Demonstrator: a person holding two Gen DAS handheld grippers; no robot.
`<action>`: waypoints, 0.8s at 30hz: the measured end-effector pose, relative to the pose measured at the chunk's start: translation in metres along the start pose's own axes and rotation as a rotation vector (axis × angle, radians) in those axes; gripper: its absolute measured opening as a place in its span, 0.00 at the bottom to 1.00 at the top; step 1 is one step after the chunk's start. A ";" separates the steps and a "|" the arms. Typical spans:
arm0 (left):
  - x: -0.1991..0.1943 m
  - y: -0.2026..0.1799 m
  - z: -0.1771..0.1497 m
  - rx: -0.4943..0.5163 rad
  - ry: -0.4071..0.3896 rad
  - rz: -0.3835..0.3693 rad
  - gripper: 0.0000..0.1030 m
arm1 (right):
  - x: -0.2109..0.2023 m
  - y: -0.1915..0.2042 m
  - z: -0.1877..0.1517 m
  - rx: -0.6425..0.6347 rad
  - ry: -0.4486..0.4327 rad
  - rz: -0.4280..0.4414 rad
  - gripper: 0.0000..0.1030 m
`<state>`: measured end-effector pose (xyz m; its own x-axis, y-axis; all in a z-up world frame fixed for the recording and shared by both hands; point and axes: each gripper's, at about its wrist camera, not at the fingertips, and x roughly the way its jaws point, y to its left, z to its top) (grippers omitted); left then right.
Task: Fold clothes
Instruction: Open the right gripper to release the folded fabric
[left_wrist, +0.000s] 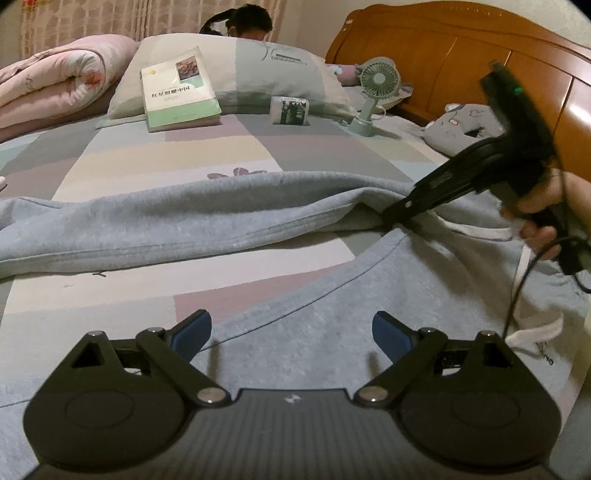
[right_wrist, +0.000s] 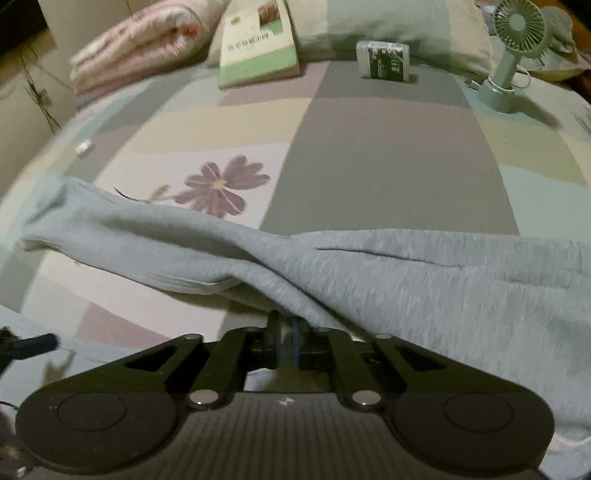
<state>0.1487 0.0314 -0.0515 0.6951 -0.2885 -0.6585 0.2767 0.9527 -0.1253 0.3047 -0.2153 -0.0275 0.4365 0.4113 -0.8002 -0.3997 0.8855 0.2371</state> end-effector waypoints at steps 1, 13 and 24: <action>0.000 0.000 0.000 0.006 0.006 -0.010 0.91 | -0.007 0.003 -0.004 -0.009 -0.009 0.011 0.20; 0.006 0.014 -0.019 0.049 0.163 0.050 0.92 | 0.006 0.028 -0.051 -0.092 0.016 0.048 0.58; -0.044 0.045 -0.021 0.022 0.165 0.110 0.92 | -0.071 0.019 -0.081 -0.094 -0.089 -0.046 0.63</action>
<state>0.1161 0.0887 -0.0436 0.6044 -0.1613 -0.7802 0.2209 0.9748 -0.0303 0.2003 -0.2452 -0.0106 0.5241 0.3921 -0.7560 -0.4498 0.8813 0.1452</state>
